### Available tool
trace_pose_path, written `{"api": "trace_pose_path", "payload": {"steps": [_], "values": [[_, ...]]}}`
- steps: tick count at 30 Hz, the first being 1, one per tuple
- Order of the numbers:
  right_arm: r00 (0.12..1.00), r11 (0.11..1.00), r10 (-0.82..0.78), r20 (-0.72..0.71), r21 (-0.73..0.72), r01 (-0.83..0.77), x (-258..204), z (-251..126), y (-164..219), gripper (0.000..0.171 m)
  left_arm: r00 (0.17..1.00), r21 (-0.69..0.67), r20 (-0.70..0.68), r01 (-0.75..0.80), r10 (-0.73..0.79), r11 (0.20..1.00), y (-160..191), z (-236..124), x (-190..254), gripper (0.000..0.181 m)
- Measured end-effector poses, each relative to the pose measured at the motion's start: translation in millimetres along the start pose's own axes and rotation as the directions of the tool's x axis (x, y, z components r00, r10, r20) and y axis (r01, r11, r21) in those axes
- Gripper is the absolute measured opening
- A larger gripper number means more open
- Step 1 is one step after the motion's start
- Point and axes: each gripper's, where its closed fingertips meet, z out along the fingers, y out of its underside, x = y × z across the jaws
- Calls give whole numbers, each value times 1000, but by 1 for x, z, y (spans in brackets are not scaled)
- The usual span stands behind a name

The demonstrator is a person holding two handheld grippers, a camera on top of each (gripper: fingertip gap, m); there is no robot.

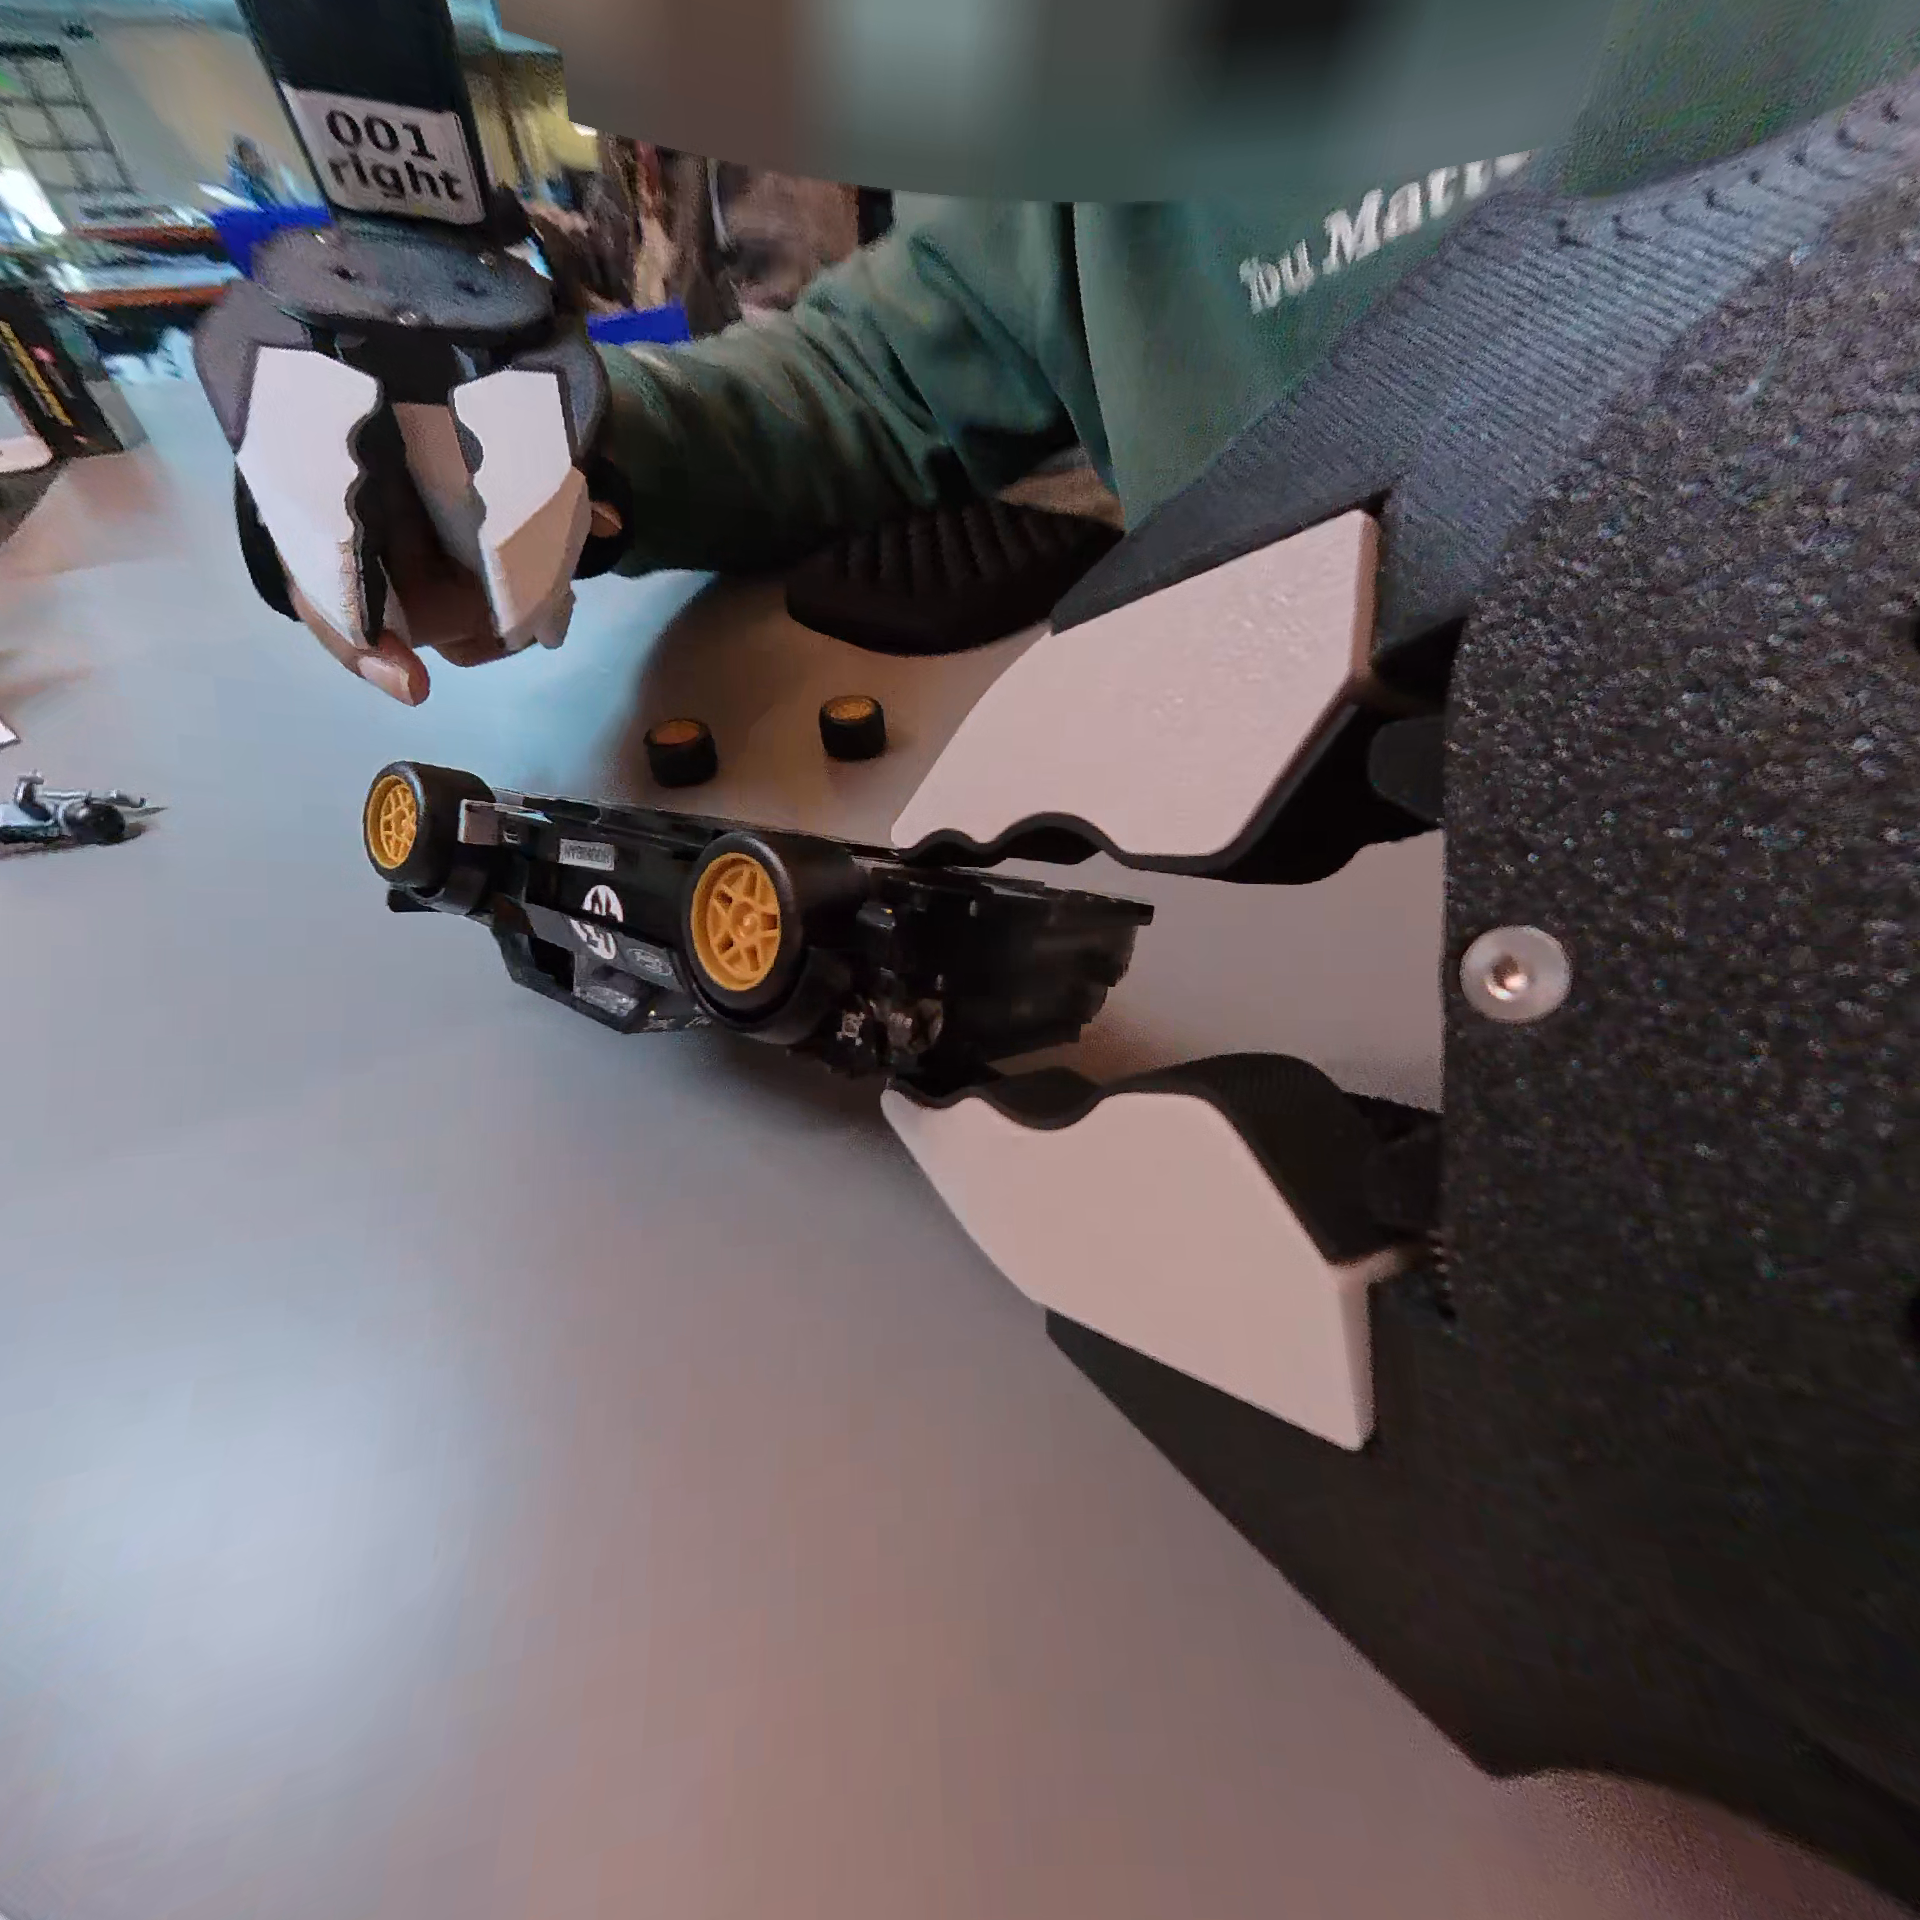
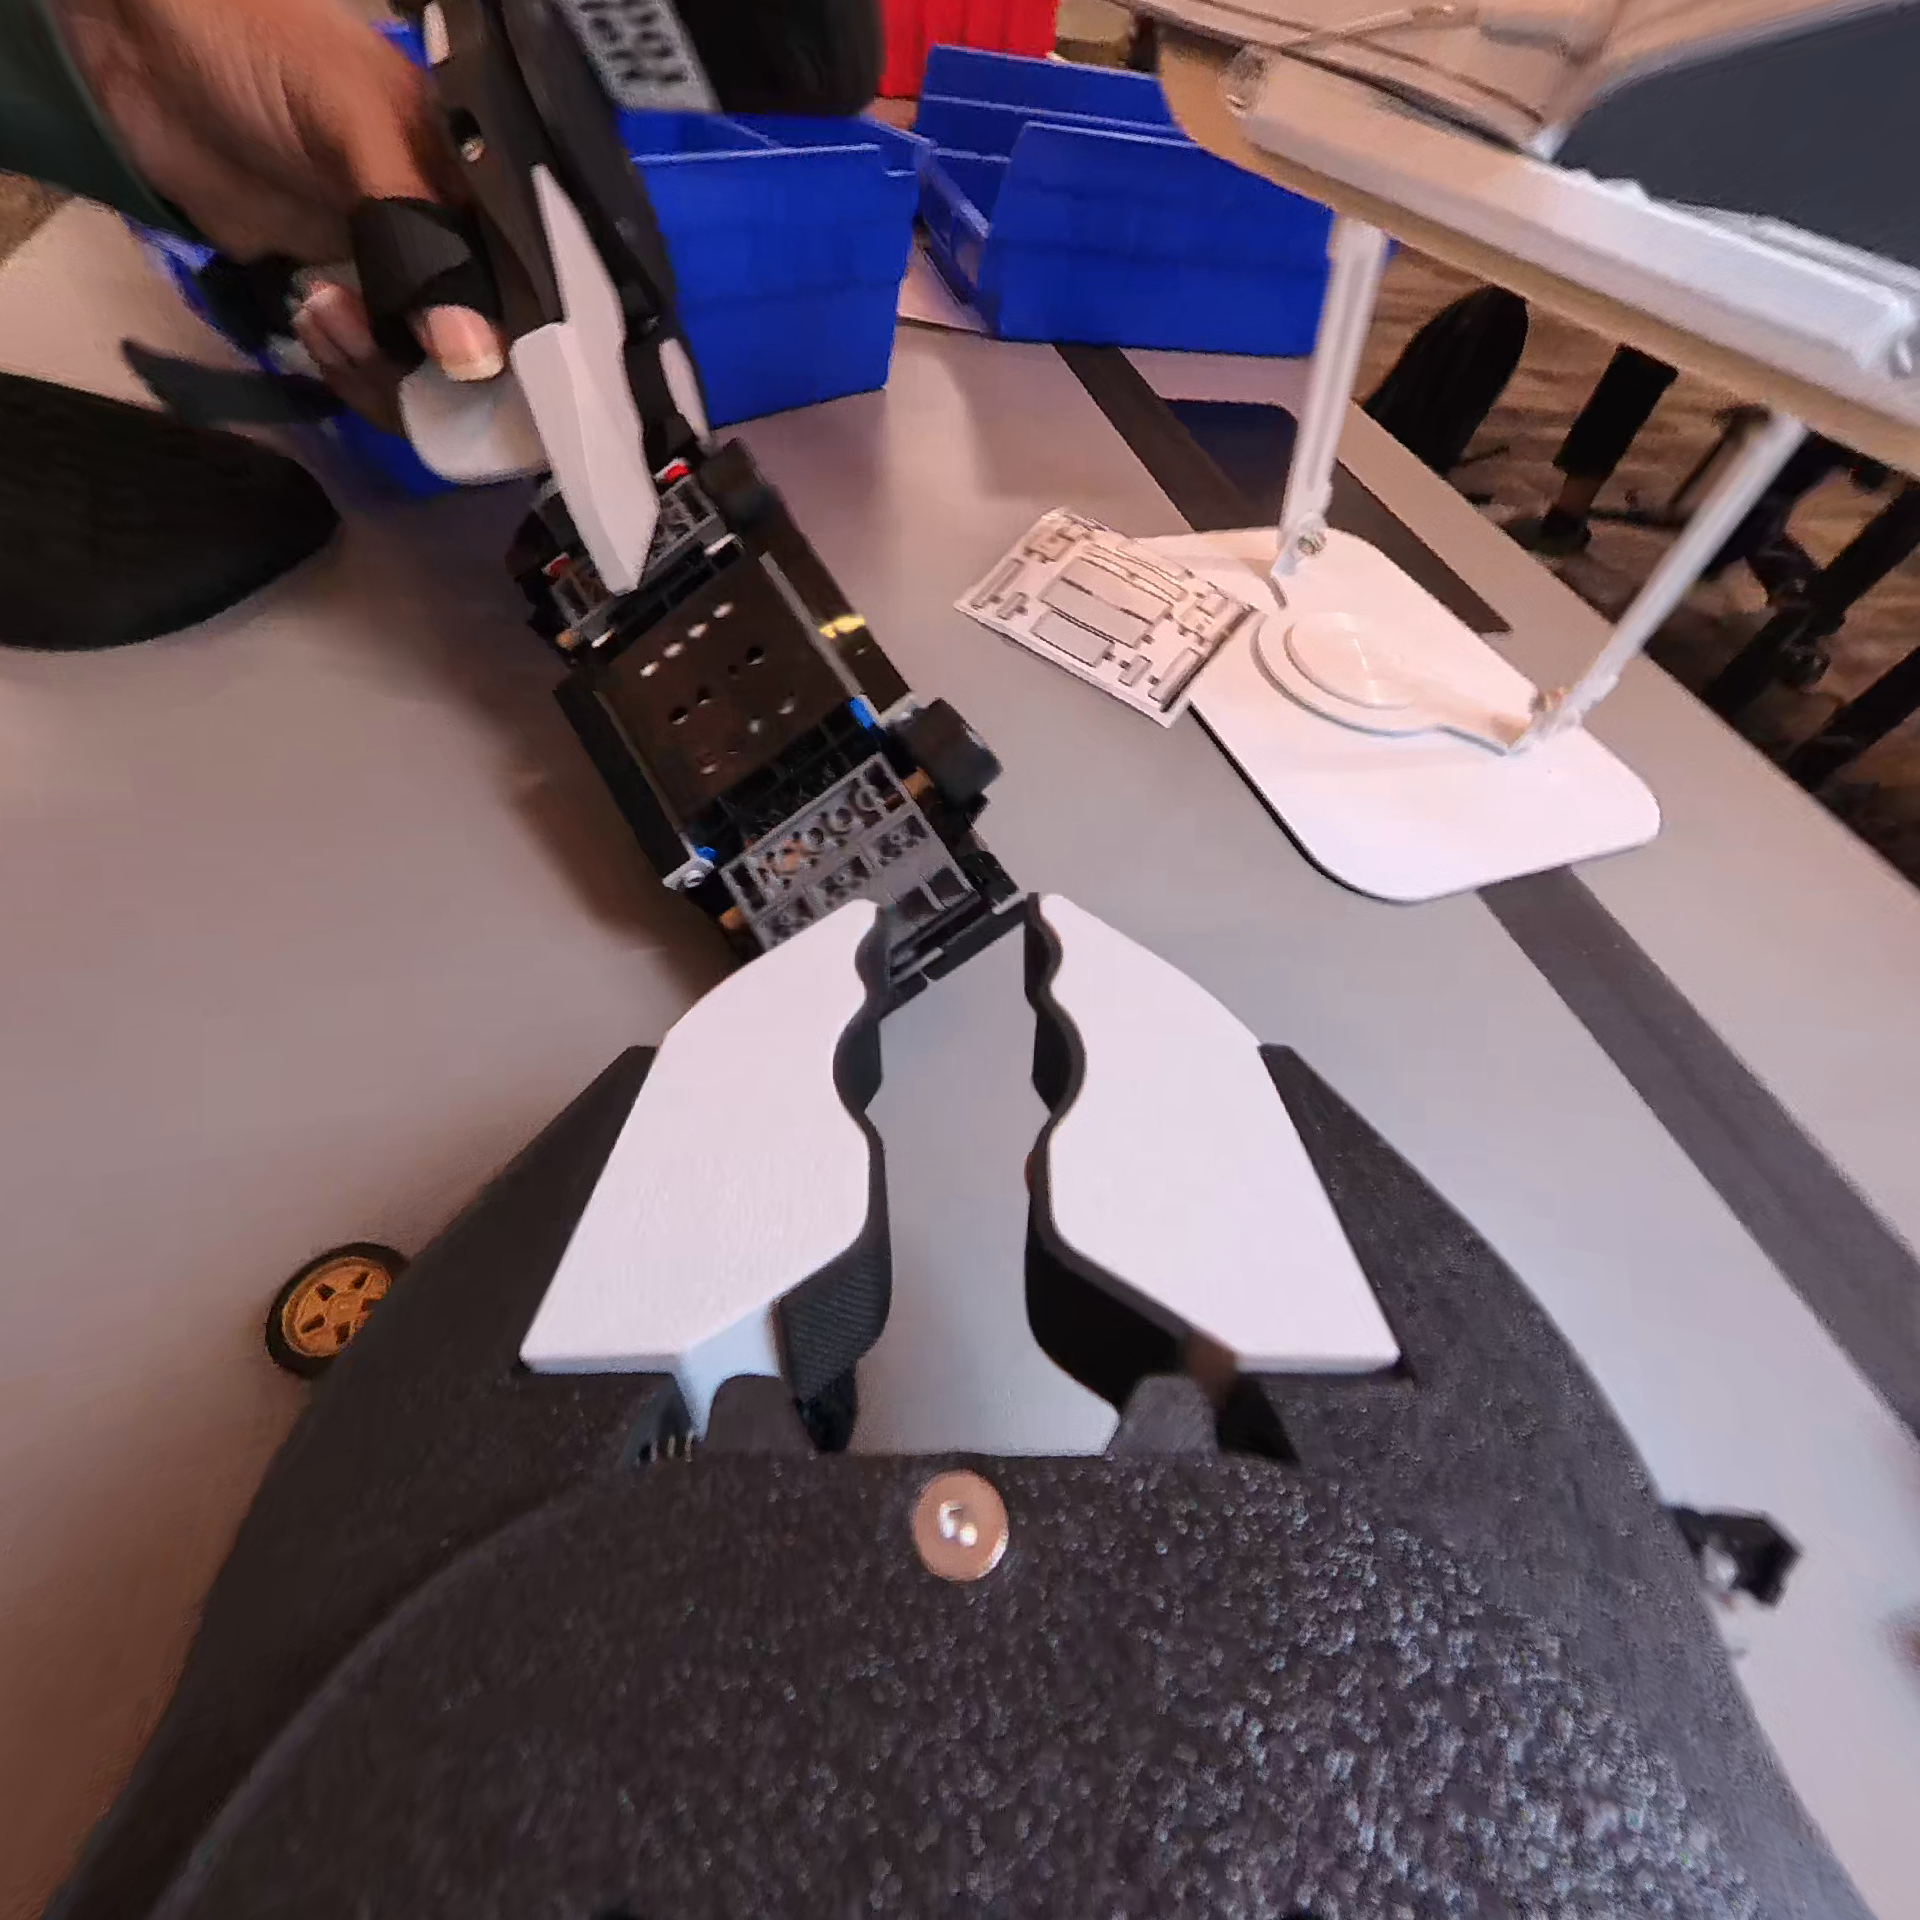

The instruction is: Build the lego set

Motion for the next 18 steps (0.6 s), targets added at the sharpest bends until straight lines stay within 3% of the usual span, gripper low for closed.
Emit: {"api": "trace_pose_path", "payload": {"steps": [5, 9, 13, 18], "values": [[936, 940, -341, -87, -35, 339, -24, 9, -15, 50, 937, -12, 156, -316, 314, 949, 7, 2, 8, 37], [818, 827, -562, -119, -113, 551, -40, 19, -15, 59, 893, -17, 182, -416, 412, 909, 17, 10, 14, 37], [747, 754, -653, -122, -195, 628, -43, 30, 0, 58, 890, -8, 170, -429, 424, 903, 22, 14, 8, 37], [757, 753, -647, -92, -236, 614, -39, 28, -2, 46, 877, 5, 163, -458, 451, 889, 20, 14, 7, 37]]}}
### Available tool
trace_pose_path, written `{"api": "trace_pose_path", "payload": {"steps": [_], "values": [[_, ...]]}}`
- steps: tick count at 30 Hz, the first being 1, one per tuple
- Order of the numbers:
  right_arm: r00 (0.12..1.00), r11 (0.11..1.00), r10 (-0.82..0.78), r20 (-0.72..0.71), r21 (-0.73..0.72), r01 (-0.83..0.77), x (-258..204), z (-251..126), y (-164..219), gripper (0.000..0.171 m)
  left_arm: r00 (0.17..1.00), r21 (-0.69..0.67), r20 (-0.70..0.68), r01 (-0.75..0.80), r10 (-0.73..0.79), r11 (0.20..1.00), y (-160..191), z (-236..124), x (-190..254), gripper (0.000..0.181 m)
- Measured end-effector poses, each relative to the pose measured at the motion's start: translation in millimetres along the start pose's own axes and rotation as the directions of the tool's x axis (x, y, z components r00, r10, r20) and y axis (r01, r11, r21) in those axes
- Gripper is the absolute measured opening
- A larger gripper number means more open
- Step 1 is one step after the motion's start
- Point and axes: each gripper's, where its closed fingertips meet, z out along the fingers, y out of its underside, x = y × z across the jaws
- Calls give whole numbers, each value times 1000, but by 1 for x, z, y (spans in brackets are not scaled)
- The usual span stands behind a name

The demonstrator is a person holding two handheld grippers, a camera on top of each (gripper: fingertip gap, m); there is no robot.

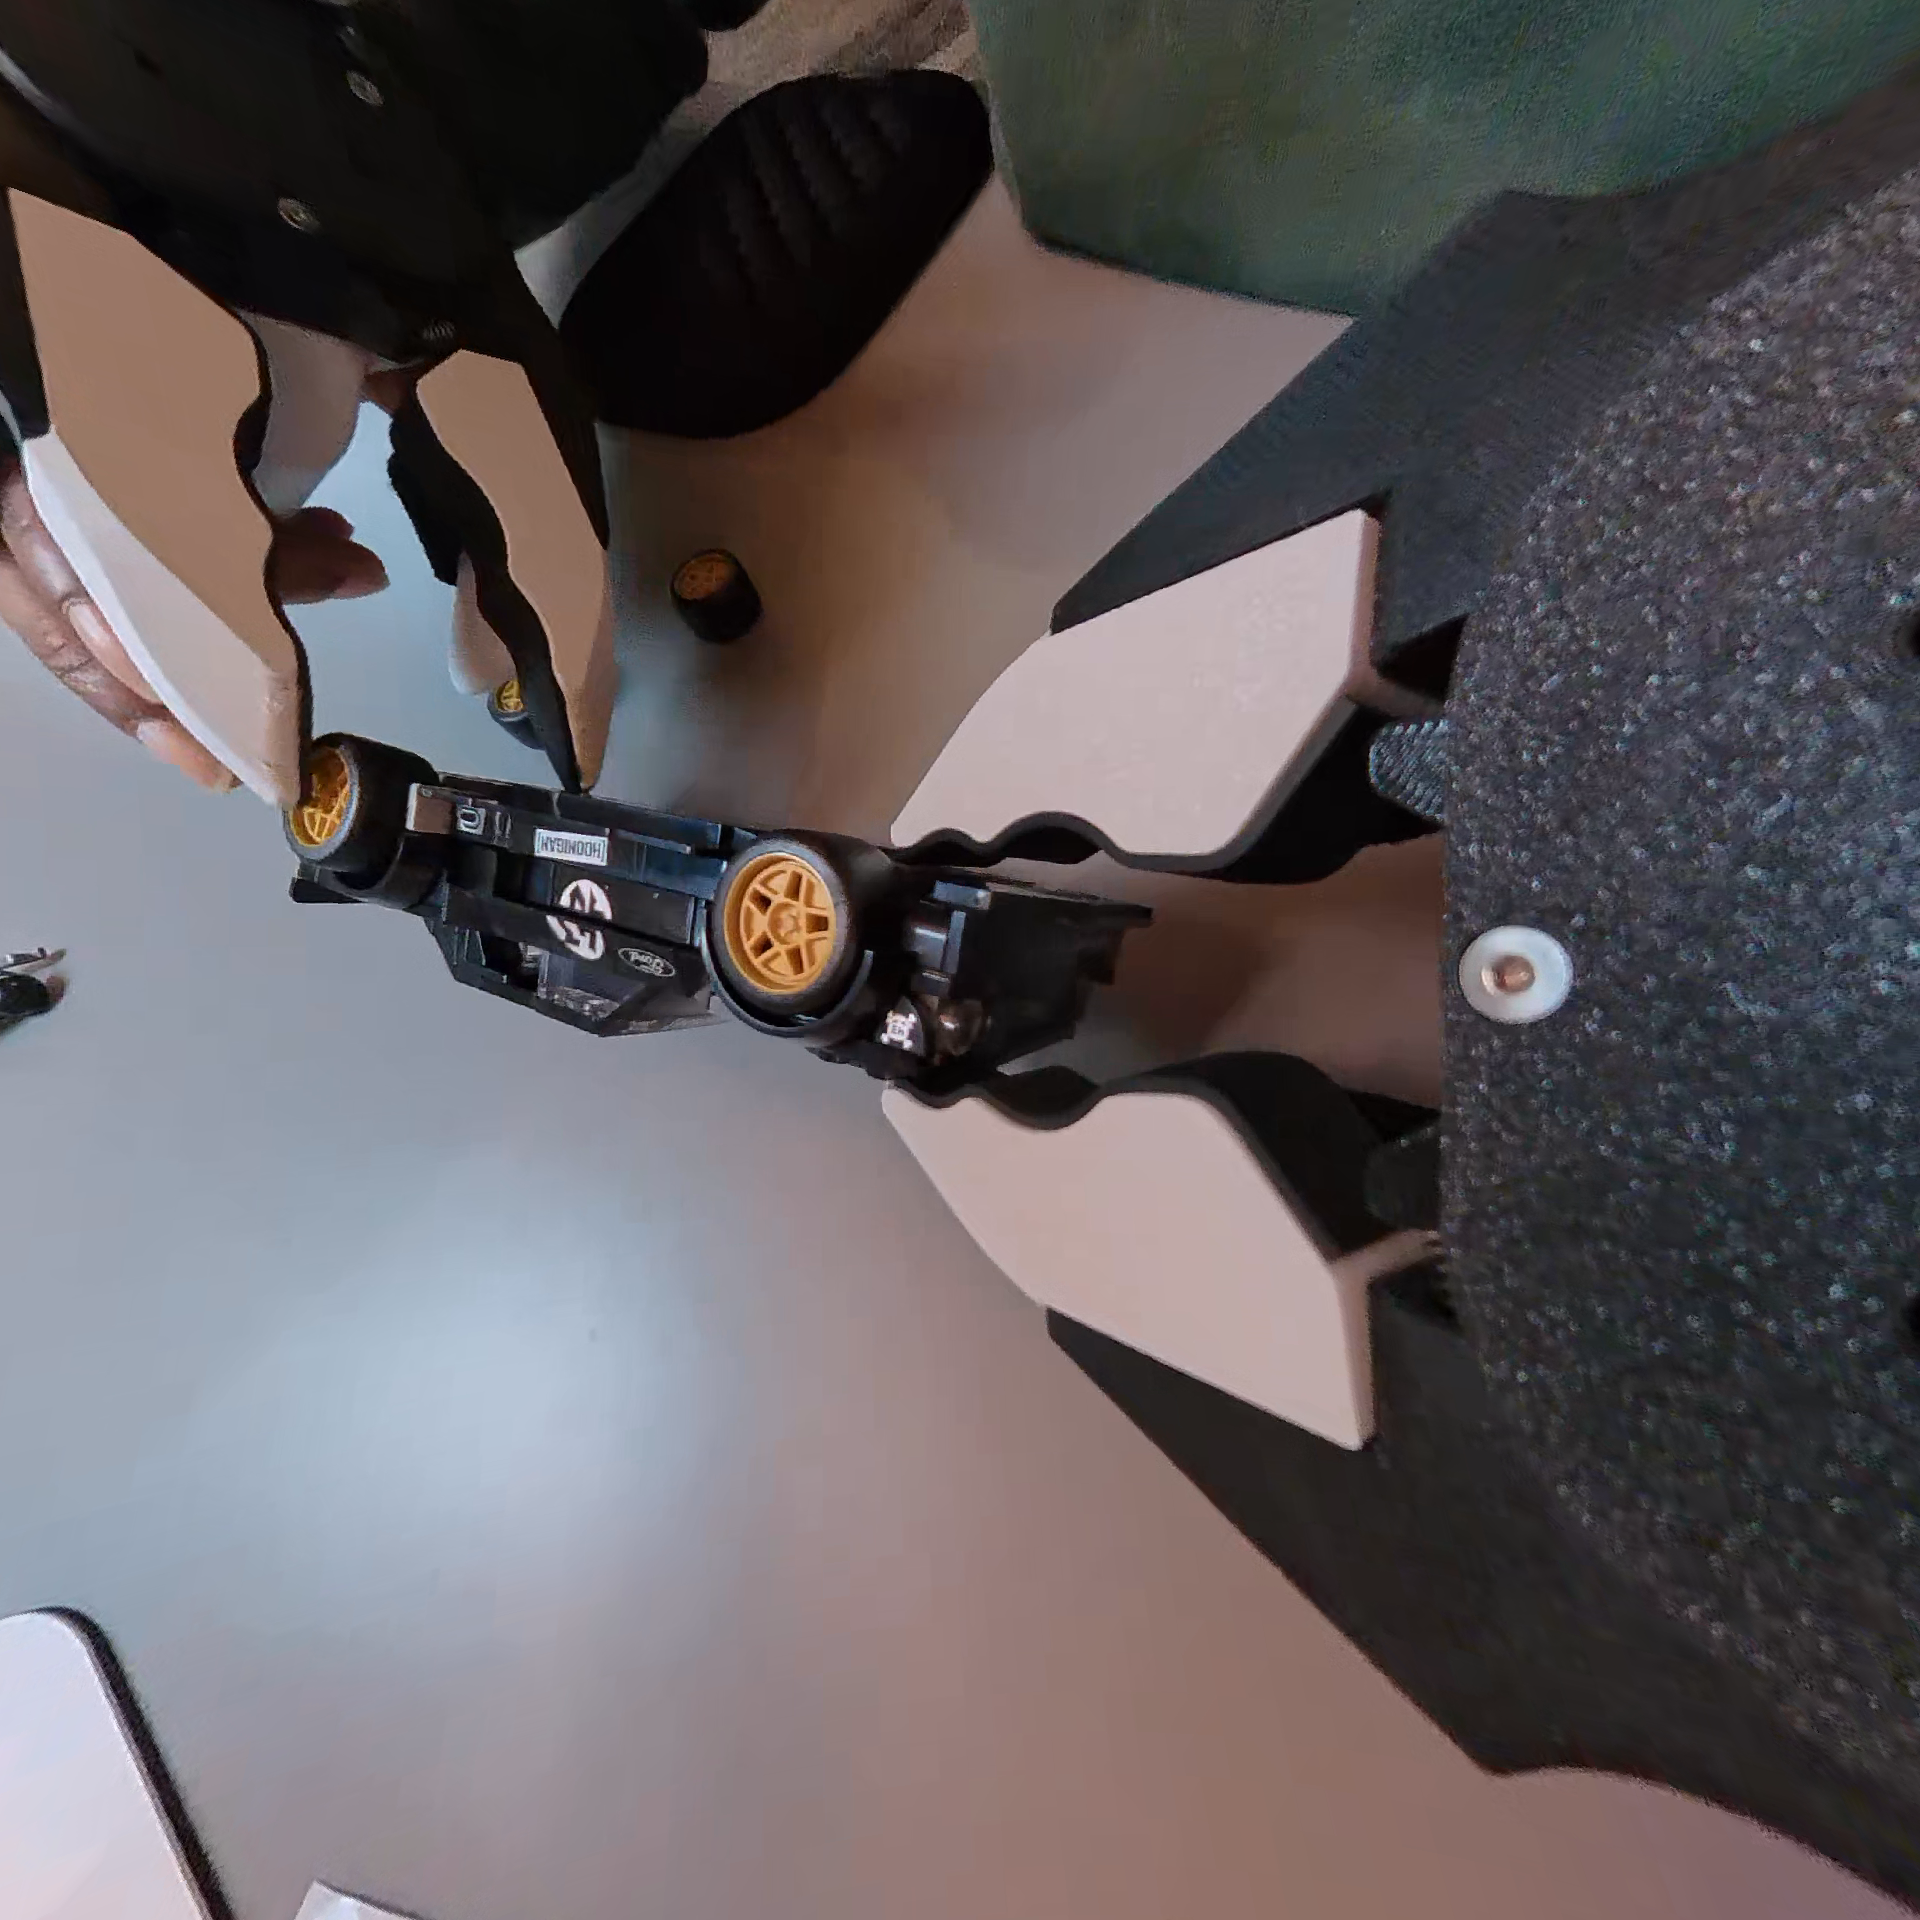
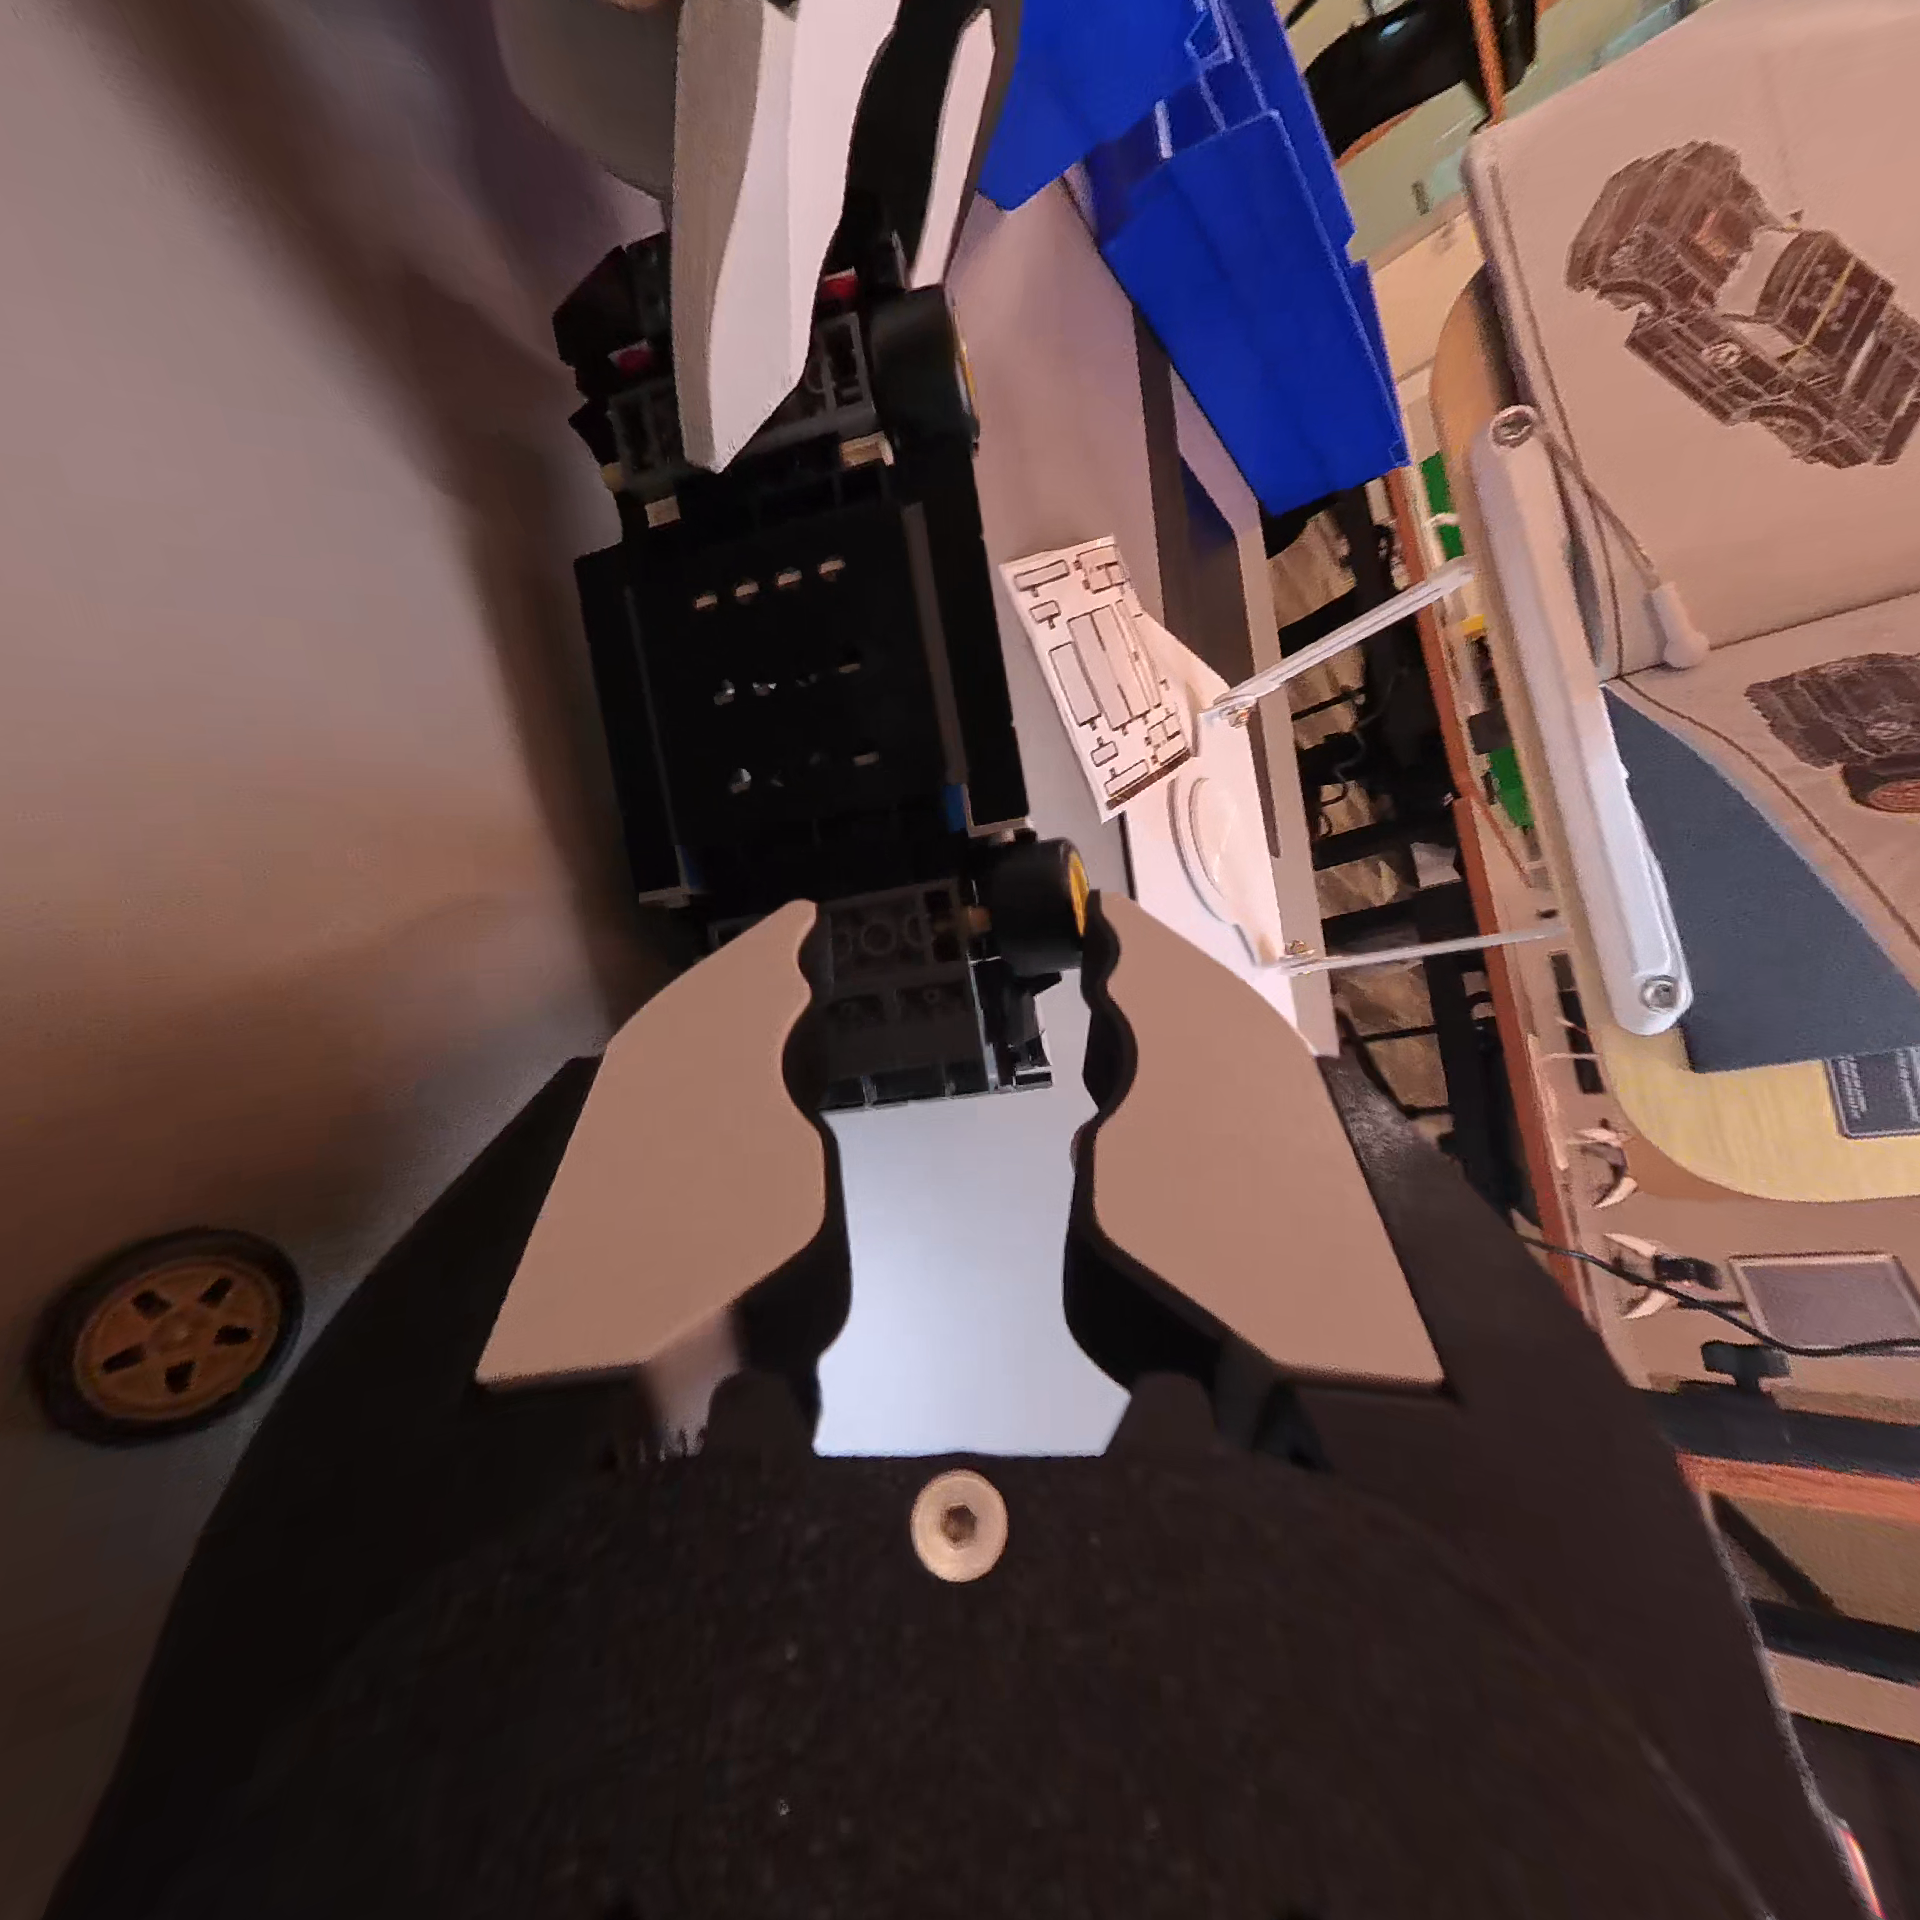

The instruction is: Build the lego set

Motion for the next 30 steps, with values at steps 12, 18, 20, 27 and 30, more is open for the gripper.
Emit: {"api": "trace_pose_path", "payload": {"steps": [12, 18, 20, 27, 30], "values": [[987, 987, -1, 163, -157, 27, -4, -15, 2, 45, 974, 0, 132, -184, 183, 983, -10, -4, 8, 37], [995, 987, 40, 96, -160, -25, -9, -23, 1, 43, 941, -12, 199, -278, 274, 961, -13, -4, 14, 37], [997, 987, 38, 72, -156, -27, -10, -24, 2, 44, 927, -23, 217, -307, 304, 951, -14, -4, 14, 37], [993, 982, 112, -24, -151, -115, -9, -29, 5, 43, 871, -76, 273, -403, 408, 912, -23, -4, 17, 37], [988, 978, 149, -44, -139, -154, -10, -30, 5, 43, 859, -95, 276, -421, 431, 902, -24, -4, 17, 37]]}}
